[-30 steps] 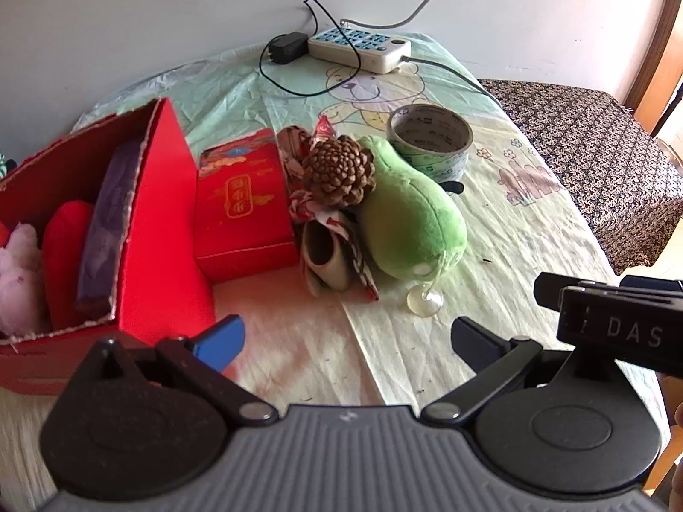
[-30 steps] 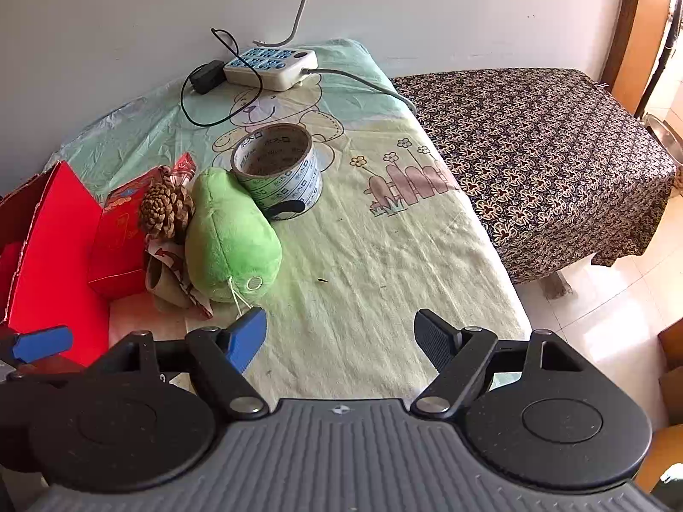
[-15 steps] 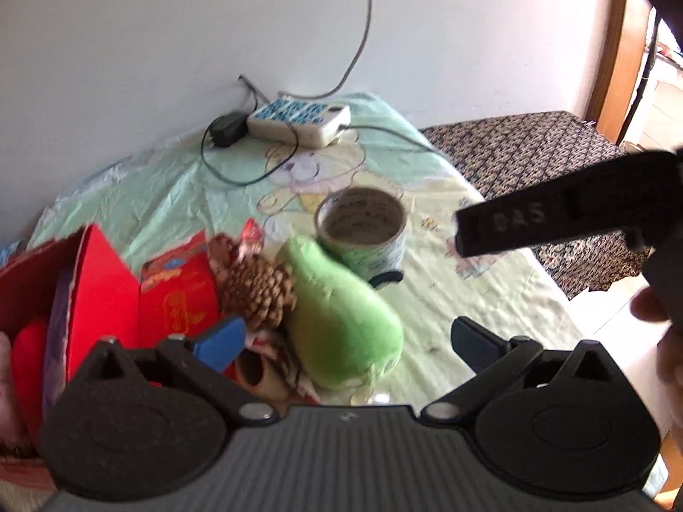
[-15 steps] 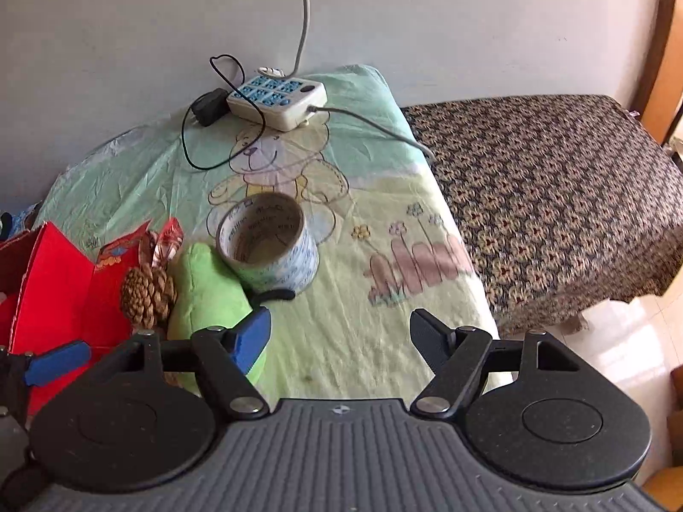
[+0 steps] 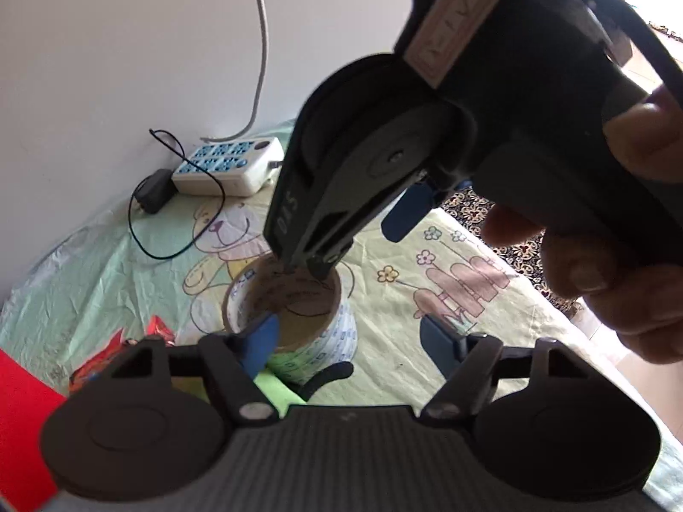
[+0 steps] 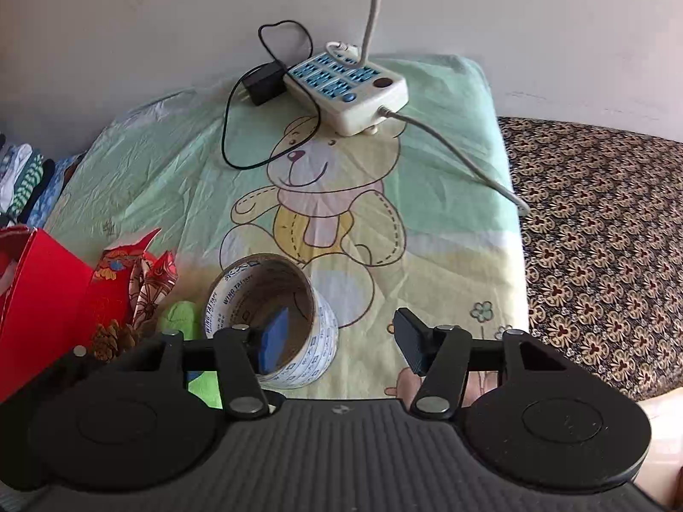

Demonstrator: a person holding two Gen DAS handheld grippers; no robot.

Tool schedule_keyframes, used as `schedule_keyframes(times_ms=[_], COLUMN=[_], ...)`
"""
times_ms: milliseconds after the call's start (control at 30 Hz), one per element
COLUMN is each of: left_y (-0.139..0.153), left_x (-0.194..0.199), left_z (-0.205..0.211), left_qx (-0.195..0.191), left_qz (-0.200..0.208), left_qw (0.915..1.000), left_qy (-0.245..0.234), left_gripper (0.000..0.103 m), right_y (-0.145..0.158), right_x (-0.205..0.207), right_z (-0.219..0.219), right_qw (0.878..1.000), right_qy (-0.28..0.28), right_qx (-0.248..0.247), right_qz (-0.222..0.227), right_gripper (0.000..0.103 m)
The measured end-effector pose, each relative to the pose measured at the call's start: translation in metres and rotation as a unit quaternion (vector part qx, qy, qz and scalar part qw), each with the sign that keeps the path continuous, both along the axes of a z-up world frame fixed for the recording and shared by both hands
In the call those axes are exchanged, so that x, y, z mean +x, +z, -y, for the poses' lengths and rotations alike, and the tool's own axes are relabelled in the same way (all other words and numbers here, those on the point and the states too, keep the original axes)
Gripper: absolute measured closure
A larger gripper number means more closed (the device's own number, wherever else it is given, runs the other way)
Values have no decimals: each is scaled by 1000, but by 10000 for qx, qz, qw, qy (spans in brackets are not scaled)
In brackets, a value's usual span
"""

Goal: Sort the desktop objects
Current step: 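Grasp the rim of the clear tape roll with the right tool, then carry the tape roll into the red box and open the right tool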

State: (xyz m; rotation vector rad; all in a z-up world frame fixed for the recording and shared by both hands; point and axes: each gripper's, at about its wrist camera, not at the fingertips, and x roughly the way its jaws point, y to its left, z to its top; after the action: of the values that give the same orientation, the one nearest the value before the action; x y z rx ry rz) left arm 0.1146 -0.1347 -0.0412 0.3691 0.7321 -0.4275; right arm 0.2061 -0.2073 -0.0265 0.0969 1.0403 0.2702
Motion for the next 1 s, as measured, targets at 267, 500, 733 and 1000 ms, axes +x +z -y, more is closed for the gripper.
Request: schedule_keyframes(times_ms=[267,500,733,1000], left_y=[-20,-16,7,66], left_x=[27,13,-47,-82], left_z=[9,2,6,-19], left_qx=[248,-404,-555,-834], left_qz=[-389,-1101,-784,-53], left_qw=[9988,9931,9947,9965], left_qy=[166,-44,-354,-76], left_gripper=[53,88,88,89], right_y=[-24,-12,-2,42], right_x=[23,-5,-64,-106], right_z=[-4,13,44,30], right_qw=[9974,9954,9922,9889], right_qy=[321,187,-216,-137], right_qx=[213,337,920,1478], right_qz=[-617,-874,-807,-11], right_gripper=[79,95,95,96])
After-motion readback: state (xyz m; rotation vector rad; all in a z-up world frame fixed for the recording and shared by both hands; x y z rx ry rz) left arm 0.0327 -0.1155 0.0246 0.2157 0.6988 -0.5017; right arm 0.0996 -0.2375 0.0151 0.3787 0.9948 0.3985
